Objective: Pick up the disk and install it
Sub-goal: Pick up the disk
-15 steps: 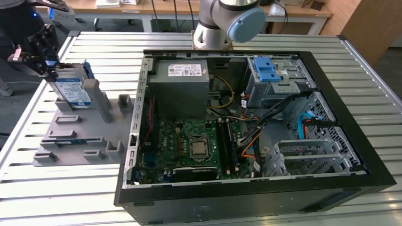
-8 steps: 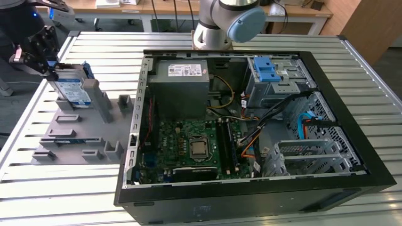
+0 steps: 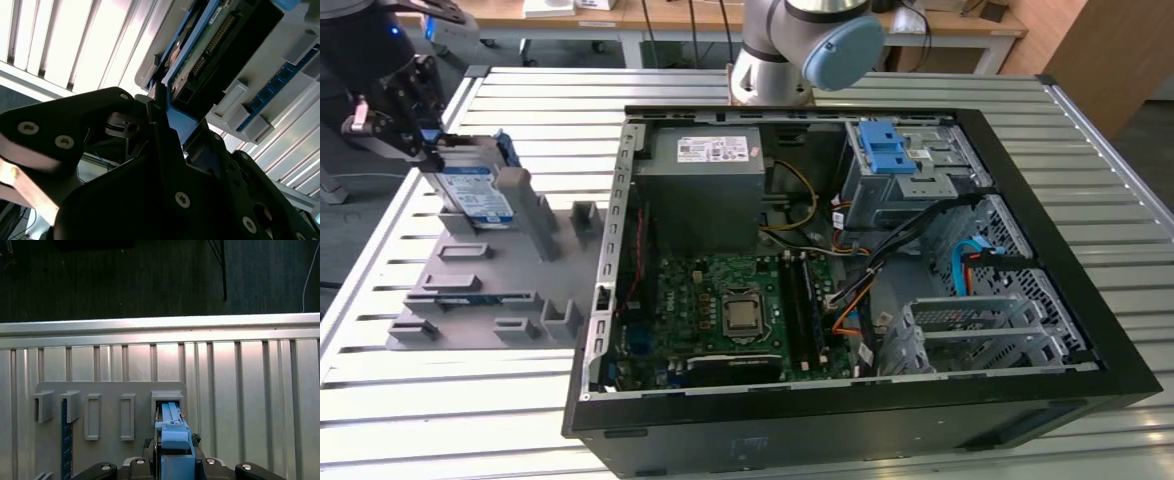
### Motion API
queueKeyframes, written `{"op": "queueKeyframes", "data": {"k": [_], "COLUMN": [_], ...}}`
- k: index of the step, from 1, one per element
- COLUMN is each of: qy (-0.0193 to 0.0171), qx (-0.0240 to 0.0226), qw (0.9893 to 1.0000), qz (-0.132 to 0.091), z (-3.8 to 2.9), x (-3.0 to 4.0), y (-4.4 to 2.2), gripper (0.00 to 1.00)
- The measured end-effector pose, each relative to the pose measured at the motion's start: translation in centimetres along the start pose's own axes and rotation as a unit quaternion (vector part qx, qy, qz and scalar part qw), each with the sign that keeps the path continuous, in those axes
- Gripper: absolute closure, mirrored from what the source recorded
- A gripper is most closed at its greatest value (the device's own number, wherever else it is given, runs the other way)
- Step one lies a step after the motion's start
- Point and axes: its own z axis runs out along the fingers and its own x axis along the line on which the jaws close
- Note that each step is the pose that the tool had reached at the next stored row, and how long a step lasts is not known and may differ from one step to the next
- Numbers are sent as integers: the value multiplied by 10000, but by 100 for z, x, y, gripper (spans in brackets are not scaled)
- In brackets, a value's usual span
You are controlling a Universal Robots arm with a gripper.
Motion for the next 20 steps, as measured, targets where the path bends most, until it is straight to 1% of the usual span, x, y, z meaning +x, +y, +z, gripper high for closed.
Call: {"op": "queueKeyframes", "data": {"k": [2,10,12,13,18,20], "qy": [1,1,1,1,1,2], "qx": [-1,-1,-1,-1,-1,-1], "qw": [10000,10000,10000,10000,10000,10000], "qz": [-71,-80,-81,-82,-84,-83], "z": [0,0,0,0,-1,-2], "x": [0,0,0,0,0,0], "y": [0,0,0,0,0,0], "gripper": [63,63,62,56,56,57]}}
